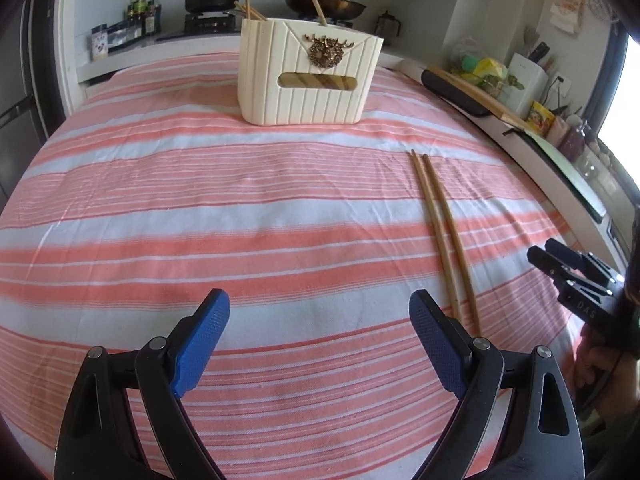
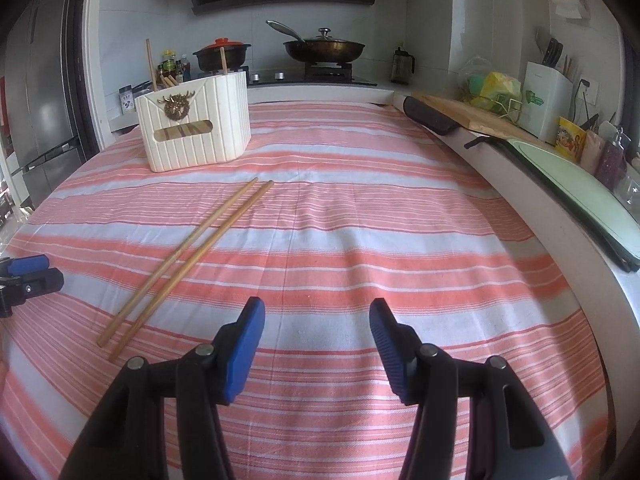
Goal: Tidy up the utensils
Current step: 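Move the left tool toward the last two loose chopsticks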
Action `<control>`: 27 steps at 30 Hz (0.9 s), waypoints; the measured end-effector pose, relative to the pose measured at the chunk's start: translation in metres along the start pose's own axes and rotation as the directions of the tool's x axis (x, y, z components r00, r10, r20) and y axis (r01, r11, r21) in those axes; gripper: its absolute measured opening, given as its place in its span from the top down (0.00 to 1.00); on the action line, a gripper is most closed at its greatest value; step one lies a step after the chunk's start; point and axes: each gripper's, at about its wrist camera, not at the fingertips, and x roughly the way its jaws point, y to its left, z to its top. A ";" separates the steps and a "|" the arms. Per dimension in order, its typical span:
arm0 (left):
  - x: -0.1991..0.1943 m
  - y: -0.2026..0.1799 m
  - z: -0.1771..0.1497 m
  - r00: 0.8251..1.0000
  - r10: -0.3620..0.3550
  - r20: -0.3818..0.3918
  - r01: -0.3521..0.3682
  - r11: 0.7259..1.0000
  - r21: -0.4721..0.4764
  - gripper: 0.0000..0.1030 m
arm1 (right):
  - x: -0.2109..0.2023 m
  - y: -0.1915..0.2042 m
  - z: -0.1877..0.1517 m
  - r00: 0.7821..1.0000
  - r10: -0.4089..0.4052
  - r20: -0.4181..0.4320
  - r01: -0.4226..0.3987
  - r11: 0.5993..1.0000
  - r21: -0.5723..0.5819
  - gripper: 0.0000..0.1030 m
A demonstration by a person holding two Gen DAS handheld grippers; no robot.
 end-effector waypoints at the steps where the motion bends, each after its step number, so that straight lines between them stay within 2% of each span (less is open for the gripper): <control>1: -0.002 -0.003 0.004 1.000 -0.008 0.009 0.007 1.000 0.009 0.11 | 0.001 -0.001 0.000 1.000 -0.006 -0.005 0.006 1.000 0.004 0.46; 7: -0.002 -0.037 0.030 0.999 -0.047 -0.003 0.047 0.990 0.131 0.11 | -0.001 -0.001 -0.001 1.000 -0.027 0.009 0.027 1.000 0.008 0.46; 12: 0.014 -0.060 0.054 0.995 -0.101 -0.021 0.103 0.981 0.167 0.10 | -0.003 0.000 0.000 0.999 -0.032 0.014 0.032 0.999 0.005 0.46; 15: 0.029 -0.069 0.069 0.995 -0.091 -0.028 0.095 0.979 0.183 0.10 | -0.003 0.000 0.000 0.999 -0.031 0.014 0.031 0.999 0.006 0.46; 19: 0.049 -0.082 0.082 0.992 -0.115 -0.058 0.124 0.972 0.200 0.10 | -0.003 0.000 0.000 0.999 -0.033 0.007 0.033 0.999 0.008 0.46; 22: 0.068 -0.094 0.084 0.997 -0.057 -0.060 0.070 0.966 0.247 0.10 | -0.002 -0.001 0.000 1.000 -0.030 0.006 0.030 1.000 0.010 0.46; 27: 0.093 -0.094 0.085 0.994 -0.030 -0.101 0.054 0.969 0.241 0.10 | -0.001 -0.002 0.000 1.000 -0.027 0.002 0.027 1.000 0.014 0.46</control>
